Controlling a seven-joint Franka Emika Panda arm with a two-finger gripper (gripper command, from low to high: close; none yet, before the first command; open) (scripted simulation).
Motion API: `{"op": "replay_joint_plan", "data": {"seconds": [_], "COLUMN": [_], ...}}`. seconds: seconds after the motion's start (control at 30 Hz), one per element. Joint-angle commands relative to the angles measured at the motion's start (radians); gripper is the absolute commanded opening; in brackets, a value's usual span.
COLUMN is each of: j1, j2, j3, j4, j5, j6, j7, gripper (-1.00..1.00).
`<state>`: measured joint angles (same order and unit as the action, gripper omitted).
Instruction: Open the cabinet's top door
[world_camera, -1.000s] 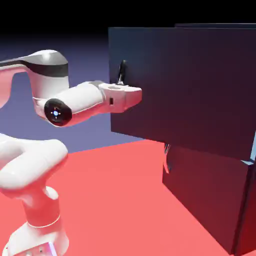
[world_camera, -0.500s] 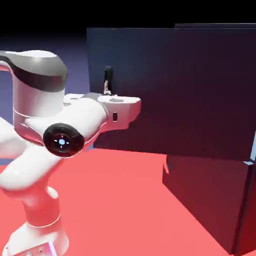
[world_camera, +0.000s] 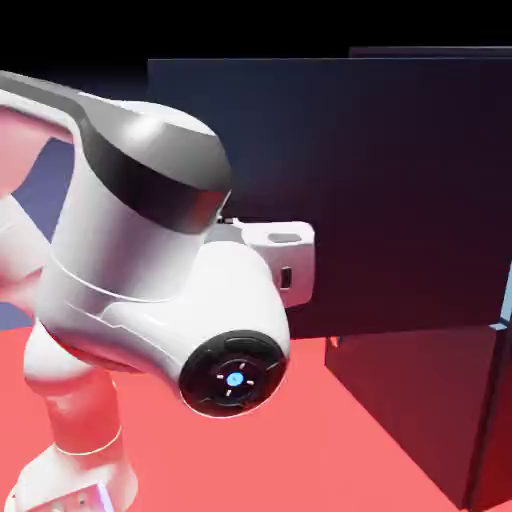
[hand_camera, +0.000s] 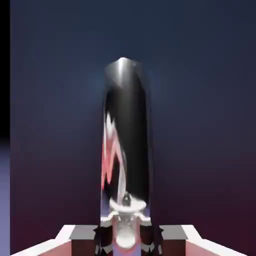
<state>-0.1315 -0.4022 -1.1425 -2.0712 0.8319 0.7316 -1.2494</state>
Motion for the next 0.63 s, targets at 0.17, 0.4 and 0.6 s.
{"op": "replay_joint_plan", "data": {"seconds": [0.17, 0.4, 0.6], "j1": [0.211, 0.465, 0.682], "j2": [0.071, 0.014, -0.101], "j3": [-0.214, -0.419, -0.557], "j4": [0.112, 0.204, 0.316], "j5": [-0.02, -0.053, -0.093], "j6": [-0.086, -0.099, -0.104], "j7": [-0.046, -0.006, 0.076], "gripper": [-1.0, -1.0, -1.0]}}
